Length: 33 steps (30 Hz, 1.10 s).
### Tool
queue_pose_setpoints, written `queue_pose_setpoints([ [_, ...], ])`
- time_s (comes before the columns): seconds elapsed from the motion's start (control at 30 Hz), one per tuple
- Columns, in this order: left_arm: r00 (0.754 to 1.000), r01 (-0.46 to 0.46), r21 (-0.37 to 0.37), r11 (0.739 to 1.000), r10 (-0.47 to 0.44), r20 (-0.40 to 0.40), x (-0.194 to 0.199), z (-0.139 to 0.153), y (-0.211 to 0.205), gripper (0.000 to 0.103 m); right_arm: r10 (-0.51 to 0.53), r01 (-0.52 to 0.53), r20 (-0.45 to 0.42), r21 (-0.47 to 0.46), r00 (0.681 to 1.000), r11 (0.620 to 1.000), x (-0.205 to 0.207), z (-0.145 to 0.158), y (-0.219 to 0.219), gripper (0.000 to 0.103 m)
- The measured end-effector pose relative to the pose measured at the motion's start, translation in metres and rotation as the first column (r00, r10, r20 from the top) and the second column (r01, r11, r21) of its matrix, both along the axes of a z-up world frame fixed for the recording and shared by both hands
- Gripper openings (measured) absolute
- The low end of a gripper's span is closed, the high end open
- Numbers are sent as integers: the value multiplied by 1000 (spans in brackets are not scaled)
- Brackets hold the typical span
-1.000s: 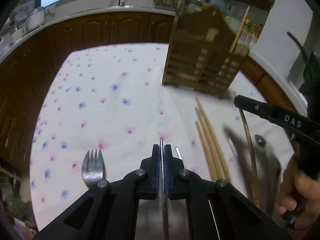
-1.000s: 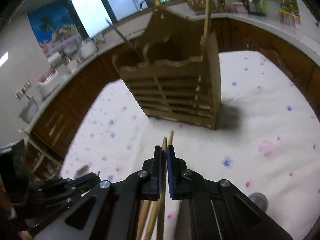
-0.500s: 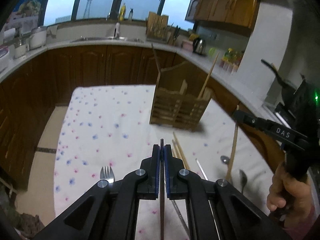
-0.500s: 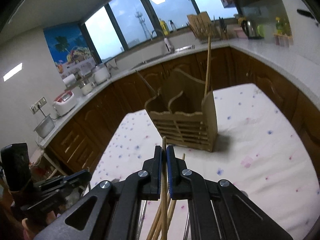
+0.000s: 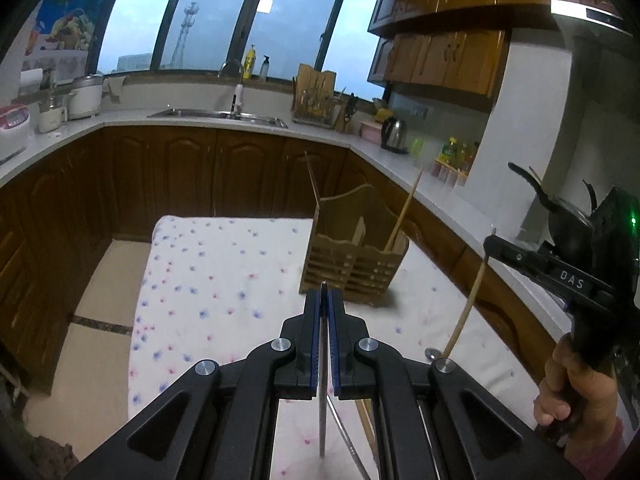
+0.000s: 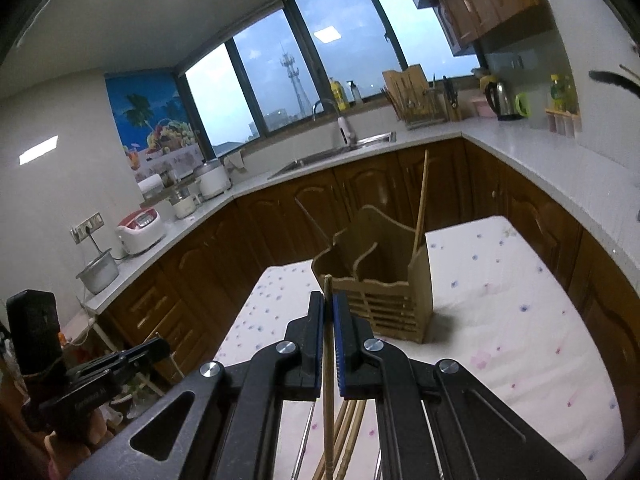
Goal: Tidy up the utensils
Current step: 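Lift and carry both chopsticks over the wooden utensil holder with both tools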
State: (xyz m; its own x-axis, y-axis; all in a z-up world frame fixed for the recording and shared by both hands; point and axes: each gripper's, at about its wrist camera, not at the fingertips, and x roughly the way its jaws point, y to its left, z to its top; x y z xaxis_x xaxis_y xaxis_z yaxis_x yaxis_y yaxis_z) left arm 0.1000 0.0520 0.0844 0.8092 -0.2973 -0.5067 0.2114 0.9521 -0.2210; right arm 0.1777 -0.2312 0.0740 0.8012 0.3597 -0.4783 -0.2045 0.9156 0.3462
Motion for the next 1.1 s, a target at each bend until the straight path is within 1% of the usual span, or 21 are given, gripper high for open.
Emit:
queue_pose_setpoints([
  [0.23, 1000, -6, -5, 1000, 6, 30, 0, 7, 3, 2, -5, 5, 26, 1, 1000, 1000, 2, 7, 0, 5],
  [0.47, 999, -7, -7, 1000, 7, 52, 10, 10, 2, 2, -10, 10, 42, 7, 999, 1000, 7, 12, -1, 5],
  [0.7, 996, -10, -7, 1000, 10, 89, 27, 20, -2, 2, -34, 32, 82, 21, 996, 999, 21, 23, -7, 5],
  [0.87, 989, -15, -11, 1000, 16, 147, 49, 35, -5, 2, -84, 79, 154, 38, 984, 996, 37, 45, -17, 5],
  [0.93, 982, -11, -20, 1000, 15, 188, 60, 43, -8, 2, -108, 102, 179, 44, 978, 994, 46, 53, -21, 5],
  [1.1, 966, -17, -17, 1000, 20, 259, 96, 57, -19, 2, -176, 166, 226, 62, 958, 984, 74, 65, -33, 5],
])
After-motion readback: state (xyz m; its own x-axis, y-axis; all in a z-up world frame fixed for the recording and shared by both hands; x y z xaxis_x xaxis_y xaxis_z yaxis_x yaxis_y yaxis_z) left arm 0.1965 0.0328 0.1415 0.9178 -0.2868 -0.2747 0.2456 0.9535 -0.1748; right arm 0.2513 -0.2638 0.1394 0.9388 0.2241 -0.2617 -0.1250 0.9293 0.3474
